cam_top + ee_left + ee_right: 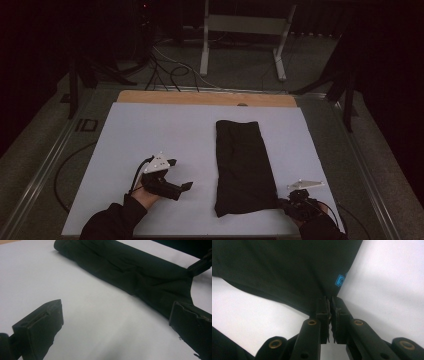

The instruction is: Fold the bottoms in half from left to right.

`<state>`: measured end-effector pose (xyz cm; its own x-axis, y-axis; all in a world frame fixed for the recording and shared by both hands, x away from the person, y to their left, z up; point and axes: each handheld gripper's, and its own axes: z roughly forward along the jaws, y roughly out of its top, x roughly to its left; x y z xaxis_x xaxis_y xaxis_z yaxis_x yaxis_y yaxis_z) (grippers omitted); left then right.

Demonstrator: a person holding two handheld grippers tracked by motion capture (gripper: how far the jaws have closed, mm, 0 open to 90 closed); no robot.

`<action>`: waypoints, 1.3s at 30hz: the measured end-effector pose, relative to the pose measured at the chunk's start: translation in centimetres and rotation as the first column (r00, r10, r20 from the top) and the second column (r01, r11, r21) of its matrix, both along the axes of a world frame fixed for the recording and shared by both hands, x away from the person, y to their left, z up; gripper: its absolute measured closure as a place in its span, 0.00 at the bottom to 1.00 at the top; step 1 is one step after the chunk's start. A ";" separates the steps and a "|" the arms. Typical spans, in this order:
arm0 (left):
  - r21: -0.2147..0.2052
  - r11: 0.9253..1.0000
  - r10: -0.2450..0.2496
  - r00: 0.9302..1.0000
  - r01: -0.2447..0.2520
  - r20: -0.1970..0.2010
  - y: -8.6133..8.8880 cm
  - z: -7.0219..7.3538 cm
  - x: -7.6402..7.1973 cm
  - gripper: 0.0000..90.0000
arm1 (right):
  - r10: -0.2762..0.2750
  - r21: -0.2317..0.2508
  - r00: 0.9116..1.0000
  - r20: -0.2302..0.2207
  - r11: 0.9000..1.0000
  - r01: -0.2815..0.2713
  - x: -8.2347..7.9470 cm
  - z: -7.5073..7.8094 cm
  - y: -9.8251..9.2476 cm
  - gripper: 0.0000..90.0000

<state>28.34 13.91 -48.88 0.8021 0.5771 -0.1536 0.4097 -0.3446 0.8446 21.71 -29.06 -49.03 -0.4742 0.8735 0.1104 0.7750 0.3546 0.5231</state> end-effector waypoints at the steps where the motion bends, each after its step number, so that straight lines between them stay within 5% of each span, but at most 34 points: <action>1: -0.002 1.000 0.000 1.000 0.000 0.000 0.0 0.0 0.0 0.00 | 0.007 -0.012 1.000 -0.008 1.000 -0.007 0.0 -0.2 0.1 0.94; 11: -0.011 1.000 -0.017 1.000 0.017 0.008 -0.1 -0.2 0.0 0.00 | 0.001 -0.025 1.000 -0.026 1.000 -0.002 0.3 -0.6 0.2 0.81; 16: -0.029 0.999 -0.033 0.999 0.034 0.017 -0.1 -0.3 0.1 0.00 | 0.007 -0.004 1.000 0.011 1.000 -0.007 0.4 0.0 0.4 0.66; 17: -0.028 0.999 -0.036 0.999 0.036 0.017 0.0 -0.3 0.2 0.00 | -0.004 0.005 0.999 0.041 1.000 0.004 0.7 0.4 0.4 0.55; 26: -0.038 0.998 -0.047 0.999 0.048 0.010 0.0 -0.5 0.6 0.00 | -0.030 0.031 0.988 0.153 0.999 0.025 2.2 2.4 0.1 0.41; 27: -0.043 0.998 -0.048 0.999 0.049 0.011 0.0 -0.4 0.7 0.00 | -0.032 0.038 0.984 0.174 0.999 0.026 2.9 2.8 0.2 0.33; 39: -0.029 0.997 -0.064 0.998 0.065 0.013 -0.4 -0.5 0.8 0.00 | 0.036 0.079 0.957 0.289 0.995 -0.061 6.3 4.3 1.8 0.13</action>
<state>29.09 13.51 -49.38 0.8395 0.5195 -0.1593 0.3768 -0.3453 0.8595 28.00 -27.30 -44.74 -0.5386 0.8417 0.0375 0.5709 0.3318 0.7510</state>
